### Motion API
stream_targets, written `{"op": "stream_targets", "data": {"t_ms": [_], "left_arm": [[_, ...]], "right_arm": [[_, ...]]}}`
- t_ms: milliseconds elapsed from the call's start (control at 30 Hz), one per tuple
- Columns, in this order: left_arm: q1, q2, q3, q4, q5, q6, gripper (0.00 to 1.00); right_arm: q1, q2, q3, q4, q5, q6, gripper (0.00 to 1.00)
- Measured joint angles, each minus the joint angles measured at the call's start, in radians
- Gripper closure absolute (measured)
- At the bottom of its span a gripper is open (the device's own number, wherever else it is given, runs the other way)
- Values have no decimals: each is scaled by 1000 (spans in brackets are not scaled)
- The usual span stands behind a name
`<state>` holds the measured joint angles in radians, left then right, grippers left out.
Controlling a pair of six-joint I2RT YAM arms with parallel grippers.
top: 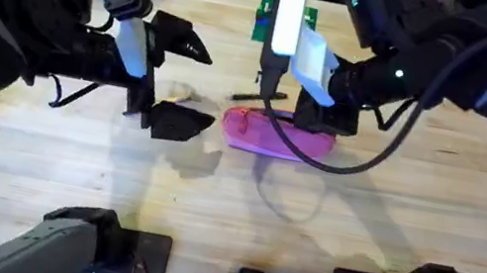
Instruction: Unzip the bag, pick up the pens from the table one at a time and place them inside, then zip the bag closed.
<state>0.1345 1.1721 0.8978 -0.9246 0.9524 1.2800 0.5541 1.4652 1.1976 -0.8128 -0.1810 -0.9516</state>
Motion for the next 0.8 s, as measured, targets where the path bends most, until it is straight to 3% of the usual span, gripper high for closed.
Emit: {"op": "stream_targets", "data": {"t_ms": [800], "left_arm": [[0,0,0,0,0,0,7]], "right_arm": [[0,175,0,62,-44,0,971]]}}
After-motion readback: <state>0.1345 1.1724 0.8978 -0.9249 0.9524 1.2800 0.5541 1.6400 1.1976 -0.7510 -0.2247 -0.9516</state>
